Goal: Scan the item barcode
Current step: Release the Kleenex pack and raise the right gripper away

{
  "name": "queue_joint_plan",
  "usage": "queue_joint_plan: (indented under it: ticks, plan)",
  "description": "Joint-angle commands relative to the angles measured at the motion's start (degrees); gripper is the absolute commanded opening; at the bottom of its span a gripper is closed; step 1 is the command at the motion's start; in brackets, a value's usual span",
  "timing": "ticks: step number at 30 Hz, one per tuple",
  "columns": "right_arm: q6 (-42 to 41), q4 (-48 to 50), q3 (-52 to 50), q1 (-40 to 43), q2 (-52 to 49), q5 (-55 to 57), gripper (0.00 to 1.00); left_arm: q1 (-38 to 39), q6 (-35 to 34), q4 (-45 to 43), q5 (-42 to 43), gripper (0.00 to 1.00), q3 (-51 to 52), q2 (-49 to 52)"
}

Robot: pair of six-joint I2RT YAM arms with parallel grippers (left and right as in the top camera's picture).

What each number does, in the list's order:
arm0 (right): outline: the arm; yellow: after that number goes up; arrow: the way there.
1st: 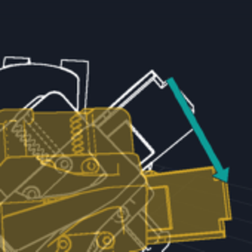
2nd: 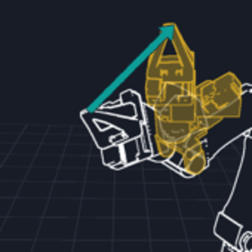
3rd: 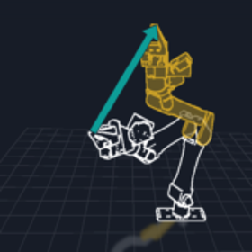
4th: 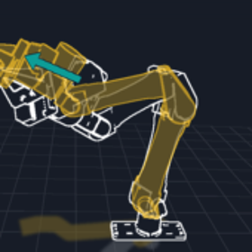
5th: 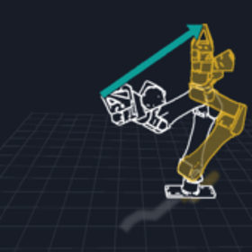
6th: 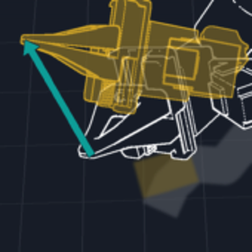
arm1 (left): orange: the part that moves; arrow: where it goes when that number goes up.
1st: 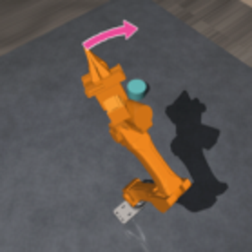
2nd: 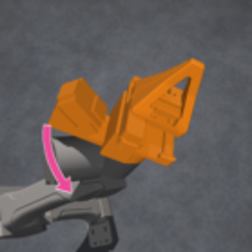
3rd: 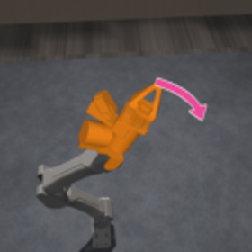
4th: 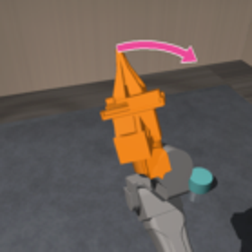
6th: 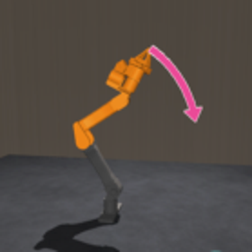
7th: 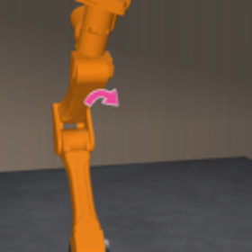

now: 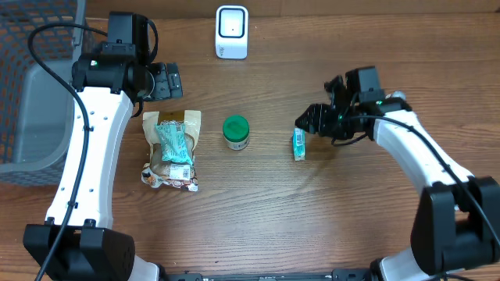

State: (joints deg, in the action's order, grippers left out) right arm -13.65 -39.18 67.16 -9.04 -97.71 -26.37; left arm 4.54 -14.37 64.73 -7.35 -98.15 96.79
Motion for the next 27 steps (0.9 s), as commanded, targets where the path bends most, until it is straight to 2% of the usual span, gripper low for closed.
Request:
queue_joint_plan:
  ticks: [1,7,14,18,22,27]
  plan:
    - [-0.07,-2.47,4.87,-1.29,2.95,2.69,0.71,0.42,1.09,-0.24,-0.52,1.00,-1.11,-0.15]
    - [-1.99,-3.56,5.97,-6.69,2.99,10.67,0.75,0.42,1.09,-0.24,-0.55,0.99,-1.11,-0.15]
    - [-10.34,-3.74,5.97,-15.72,2.99,20.59,0.80,0.42,1.09,-0.24,-0.52,1.00,-1.11,-0.15]
    - [-10.67,-3.02,5.97,-19.96,2.99,25.90,0.85,0.42,1.09,-0.24,-0.52,1.00,-1.11,-0.15]
    - [-10.82,-2.67,5.95,-21.53,2.99,27.80,1.00,0.42,1.09,-0.24,-0.52,1.00,-1.11,-0.15]
    - [-10.80,-2.69,5.95,-21.55,2.99,27.78,1.00,0.42,1.09,-0.24,-0.52,0.99,-1.11,-0.15]
